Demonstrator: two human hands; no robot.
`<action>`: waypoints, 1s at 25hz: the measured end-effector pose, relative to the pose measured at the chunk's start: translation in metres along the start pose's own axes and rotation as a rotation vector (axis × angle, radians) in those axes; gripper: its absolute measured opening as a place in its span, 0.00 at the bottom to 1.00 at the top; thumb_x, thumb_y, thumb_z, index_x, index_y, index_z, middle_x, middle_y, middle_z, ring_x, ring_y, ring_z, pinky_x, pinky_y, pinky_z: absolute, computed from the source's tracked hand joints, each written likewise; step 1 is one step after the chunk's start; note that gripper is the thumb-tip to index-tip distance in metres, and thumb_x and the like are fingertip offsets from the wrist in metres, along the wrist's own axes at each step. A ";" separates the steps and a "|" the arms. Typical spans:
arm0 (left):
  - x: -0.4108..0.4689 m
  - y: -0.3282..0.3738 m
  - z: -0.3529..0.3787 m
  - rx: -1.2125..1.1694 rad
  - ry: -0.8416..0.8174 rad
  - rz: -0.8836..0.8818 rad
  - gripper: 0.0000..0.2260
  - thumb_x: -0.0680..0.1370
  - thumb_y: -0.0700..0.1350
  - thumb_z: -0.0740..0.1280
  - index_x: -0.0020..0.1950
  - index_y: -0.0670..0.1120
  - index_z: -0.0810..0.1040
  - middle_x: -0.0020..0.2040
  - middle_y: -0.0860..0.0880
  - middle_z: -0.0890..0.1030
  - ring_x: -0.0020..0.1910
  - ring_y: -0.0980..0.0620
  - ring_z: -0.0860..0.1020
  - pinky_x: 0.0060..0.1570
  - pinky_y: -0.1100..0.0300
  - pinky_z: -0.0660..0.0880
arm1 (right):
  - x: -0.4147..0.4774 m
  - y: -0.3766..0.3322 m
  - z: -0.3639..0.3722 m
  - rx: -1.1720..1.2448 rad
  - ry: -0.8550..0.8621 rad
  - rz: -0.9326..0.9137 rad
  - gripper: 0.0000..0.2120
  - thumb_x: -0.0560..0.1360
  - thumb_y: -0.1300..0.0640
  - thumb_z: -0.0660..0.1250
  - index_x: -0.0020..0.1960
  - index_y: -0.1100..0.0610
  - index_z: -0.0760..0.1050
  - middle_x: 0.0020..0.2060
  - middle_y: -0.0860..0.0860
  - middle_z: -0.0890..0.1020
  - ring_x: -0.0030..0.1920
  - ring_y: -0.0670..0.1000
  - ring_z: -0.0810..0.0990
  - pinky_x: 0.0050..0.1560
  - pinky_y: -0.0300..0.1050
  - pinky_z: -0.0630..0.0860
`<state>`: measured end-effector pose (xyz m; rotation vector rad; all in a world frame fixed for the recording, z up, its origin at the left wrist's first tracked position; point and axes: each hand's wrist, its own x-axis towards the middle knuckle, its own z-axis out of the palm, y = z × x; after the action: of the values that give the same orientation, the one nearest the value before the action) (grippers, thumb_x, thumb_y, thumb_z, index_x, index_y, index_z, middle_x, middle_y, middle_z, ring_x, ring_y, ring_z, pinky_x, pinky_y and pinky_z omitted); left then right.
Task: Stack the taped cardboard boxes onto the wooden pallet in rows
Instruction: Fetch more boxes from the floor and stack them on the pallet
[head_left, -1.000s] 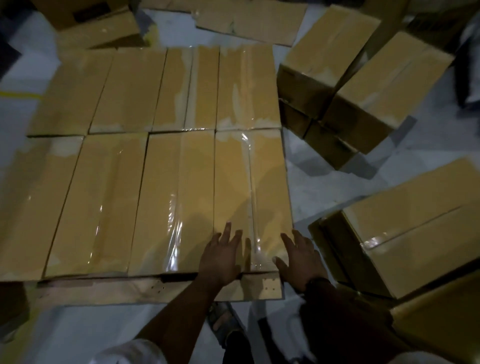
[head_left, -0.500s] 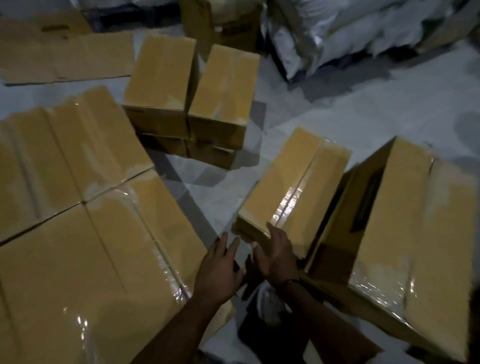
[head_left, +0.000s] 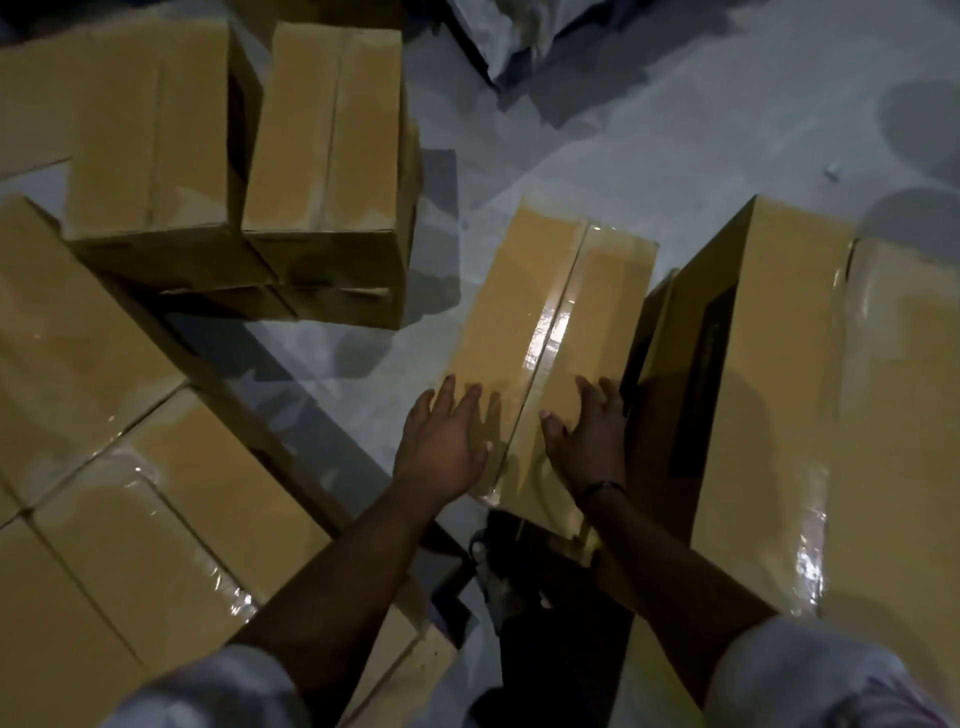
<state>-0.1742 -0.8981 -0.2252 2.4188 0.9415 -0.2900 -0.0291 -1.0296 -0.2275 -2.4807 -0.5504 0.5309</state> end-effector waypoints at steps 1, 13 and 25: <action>0.016 0.003 -0.002 0.008 -0.007 0.001 0.34 0.81 0.58 0.64 0.84 0.55 0.53 0.84 0.46 0.51 0.80 0.38 0.54 0.77 0.46 0.57 | 0.014 0.001 0.001 0.000 -0.001 0.018 0.31 0.78 0.49 0.69 0.77 0.55 0.64 0.79 0.57 0.55 0.77 0.61 0.58 0.72 0.52 0.65; 0.141 0.008 0.025 -0.112 -0.107 -0.163 0.33 0.82 0.55 0.66 0.83 0.56 0.54 0.83 0.43 0.42 0.76 0.32 0.58 0.70 0.39 0.64 | 0.122 0.032 0.035 -0.252 -0.103 0.126 0.37 0.75 0.41 0.70 0.77 0.49 0.59 0.80 0.53 0.43 0.77 0.66 0.50 0.68 0.67 0.68; 0.048 -0.020 -0.013 -0.223 0.119 -0.338 0.34 0.75 0.63 0.70 0.79 0.63 0.60 0.76 0.45 0.56 0.71 0.38 0.60 0.70 0.42 0.63 | 0.068 -0.027 0.019 -0.303 -0.053 -0.023 0.44 0.66 0.23 0.66 0.76 0.43 0.65 0.81 0.51 0.48 0.74 0.66 0.62 0.71 0.65 0.63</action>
<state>-0.1520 -0.8516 -0.2397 2.0877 1.3629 -0.1513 0.0114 -0.9678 -0.2437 -2.7474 -0.7266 0.5390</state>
